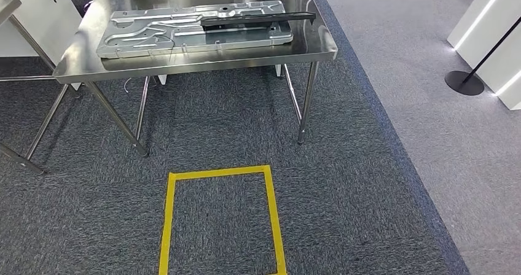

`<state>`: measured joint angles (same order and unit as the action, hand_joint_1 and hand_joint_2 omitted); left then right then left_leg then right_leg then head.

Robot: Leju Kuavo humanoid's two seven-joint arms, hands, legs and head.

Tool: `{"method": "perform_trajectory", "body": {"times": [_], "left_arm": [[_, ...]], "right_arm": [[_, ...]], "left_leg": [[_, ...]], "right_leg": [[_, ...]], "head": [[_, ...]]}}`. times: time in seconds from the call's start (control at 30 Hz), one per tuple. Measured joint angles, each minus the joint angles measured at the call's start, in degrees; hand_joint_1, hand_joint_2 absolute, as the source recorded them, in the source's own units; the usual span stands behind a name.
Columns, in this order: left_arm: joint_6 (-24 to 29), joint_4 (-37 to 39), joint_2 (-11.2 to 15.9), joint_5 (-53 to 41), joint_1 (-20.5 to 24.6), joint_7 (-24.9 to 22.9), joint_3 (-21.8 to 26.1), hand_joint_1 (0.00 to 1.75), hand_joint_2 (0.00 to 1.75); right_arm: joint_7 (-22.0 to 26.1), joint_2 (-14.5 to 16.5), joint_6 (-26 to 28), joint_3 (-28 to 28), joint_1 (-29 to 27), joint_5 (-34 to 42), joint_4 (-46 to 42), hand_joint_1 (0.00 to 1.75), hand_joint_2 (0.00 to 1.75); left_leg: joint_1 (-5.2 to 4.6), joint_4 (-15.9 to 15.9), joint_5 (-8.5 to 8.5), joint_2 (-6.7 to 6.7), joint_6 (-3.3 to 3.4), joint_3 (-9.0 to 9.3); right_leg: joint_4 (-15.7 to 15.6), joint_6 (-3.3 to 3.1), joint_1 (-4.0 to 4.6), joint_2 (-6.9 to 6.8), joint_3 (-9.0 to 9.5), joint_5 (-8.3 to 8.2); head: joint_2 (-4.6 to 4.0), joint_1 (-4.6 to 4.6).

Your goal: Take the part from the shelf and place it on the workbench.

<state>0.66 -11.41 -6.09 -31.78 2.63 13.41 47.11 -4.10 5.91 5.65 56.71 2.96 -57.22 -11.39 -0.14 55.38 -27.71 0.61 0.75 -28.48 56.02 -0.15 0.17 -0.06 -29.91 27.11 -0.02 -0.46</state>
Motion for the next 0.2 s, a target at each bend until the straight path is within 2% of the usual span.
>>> {"method": "perform_trajectory", "body": {"times": [0.1, 0.17, 0.2], "left_arm": [[-0.01, -0.13, 0.21, 1.32, -0.46, -0.78, -1.61, 0.0, 1.75], [-0.01, -0.33, 0.42, 2.68, -0.88, -1.36, -3.21, 0.0, 0.87], [-0.01, -0.4, 0.47, 3.04, -1.0, -1.5, -3.62, 0.0, 0.58]], "right_arm": [[0.31, -0.29, -0.19, -2.11, -0.39, 2.61, -0.32, 0.0, 1.75], [0.45, -0.52, -0.48, -4.12, -0.78, 5.06, -0.63, 0.0, 1.75], [0.48, -0.59, -0.56, -4.64, -0.89, 5.71, -0.71, 0.0, 1.75]], "left_leg": [[0.01, 0.03, 0.01, 0.0, -0.04, -0.03], [0.01, 0.05, 0.01, 0.0, -0.04, -0.06], [0.01, 0.06, 0.01, 0.0, -0.04, -0.07]], "right_leg": [[0.01, 0.01, -0.03, 0.0, 0.01, -0.03], [0.01, 0.05, -0.1, 0.0, 0.0, -0.05], [0.01, 0.06, -0.11, 0.0, -0.01, -0.06]], "head": [[0.0, 0.0], [0.0, 0.0], [0.0, 0.0]]}}
